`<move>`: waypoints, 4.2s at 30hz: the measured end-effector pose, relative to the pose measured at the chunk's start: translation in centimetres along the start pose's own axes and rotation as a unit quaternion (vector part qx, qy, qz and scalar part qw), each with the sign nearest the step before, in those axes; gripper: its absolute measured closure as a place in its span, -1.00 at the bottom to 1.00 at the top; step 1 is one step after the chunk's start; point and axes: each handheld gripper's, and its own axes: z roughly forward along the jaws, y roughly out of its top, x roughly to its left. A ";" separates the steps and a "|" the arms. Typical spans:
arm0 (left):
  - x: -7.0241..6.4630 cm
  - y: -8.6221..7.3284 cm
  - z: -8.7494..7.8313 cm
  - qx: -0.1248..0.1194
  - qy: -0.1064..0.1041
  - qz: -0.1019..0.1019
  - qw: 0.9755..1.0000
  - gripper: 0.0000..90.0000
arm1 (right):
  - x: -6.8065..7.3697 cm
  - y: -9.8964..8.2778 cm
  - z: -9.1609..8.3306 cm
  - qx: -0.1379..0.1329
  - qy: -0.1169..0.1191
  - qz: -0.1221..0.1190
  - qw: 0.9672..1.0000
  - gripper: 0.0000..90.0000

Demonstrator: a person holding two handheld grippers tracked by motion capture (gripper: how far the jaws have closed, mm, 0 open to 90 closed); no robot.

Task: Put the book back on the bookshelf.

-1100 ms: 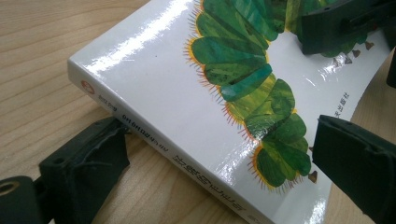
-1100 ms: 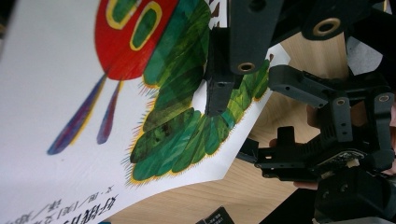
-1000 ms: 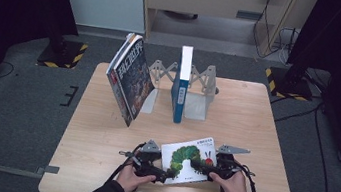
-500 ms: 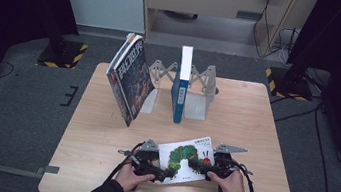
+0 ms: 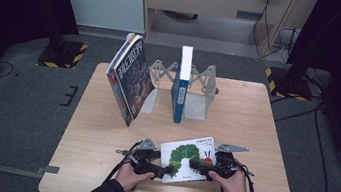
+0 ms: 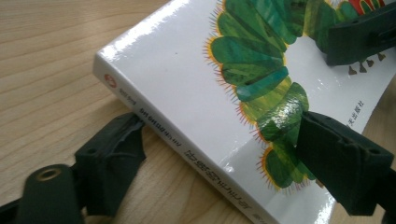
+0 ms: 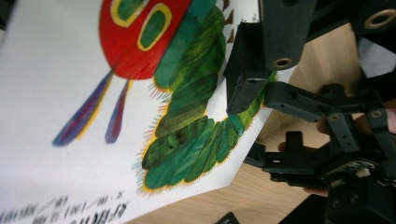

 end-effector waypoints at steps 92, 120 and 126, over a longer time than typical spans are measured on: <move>0.7 -0.3 -0.4 -0.010 -0.017 -0.030 0.999 -0.21 | -1.4 -0.3 0.3 0.010 -0.152 0.011 0.988 -0.37; -0.4 1.1 -2.3 -0.048 -0.004 -0.023 0.999 0.22 | -1.6 0.5 -0.6 -0.059 -0.124 -0.001 0.991 -0.25; -0.5 1.3 -2.4 -0.047 -0.003 -0.026 0.999 0.24 | -1.8 0.2 -0.5 -0.056 -0.109 0.012 0.992 -0.32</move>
